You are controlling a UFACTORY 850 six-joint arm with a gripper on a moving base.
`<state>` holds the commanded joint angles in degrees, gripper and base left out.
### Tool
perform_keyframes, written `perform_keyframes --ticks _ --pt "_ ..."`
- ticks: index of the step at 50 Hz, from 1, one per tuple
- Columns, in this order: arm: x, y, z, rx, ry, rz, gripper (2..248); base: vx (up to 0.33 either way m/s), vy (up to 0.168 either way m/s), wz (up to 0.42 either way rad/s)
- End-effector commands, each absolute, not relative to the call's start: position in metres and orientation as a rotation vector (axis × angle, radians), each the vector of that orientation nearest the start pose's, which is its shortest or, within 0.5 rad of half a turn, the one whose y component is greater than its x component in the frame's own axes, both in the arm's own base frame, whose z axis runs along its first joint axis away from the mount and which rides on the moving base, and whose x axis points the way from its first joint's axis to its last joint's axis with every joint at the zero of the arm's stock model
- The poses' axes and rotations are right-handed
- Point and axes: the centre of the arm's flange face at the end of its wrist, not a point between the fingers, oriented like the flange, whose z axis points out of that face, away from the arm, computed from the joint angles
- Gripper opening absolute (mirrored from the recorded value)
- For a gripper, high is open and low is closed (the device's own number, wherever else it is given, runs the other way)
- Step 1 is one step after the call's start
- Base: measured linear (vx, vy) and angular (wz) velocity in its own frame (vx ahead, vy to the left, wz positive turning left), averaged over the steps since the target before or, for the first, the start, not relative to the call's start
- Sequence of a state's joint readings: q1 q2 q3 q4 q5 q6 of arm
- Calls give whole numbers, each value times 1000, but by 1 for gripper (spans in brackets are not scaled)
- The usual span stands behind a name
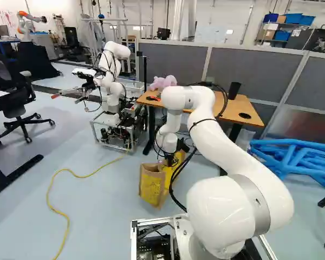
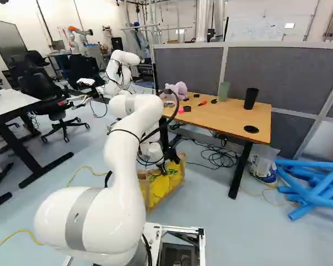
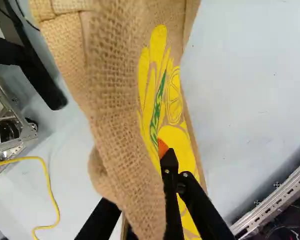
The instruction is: Pick up the bag on the ground and place it on the table
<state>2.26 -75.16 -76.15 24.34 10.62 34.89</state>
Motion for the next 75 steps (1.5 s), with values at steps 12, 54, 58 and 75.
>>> perform_keyframes --ticks 12,54,58,75 --pt "548 15 -30 -2721 1476 -295 32 0 0 0" --pt "541 17 33 -2780 1313 -307 32 0 0 0" --pt "540 17 39 -2789 1292 -304 32 0 0 0" --pt "533 19 63 -2826 1210 -270 32 0 0 0"
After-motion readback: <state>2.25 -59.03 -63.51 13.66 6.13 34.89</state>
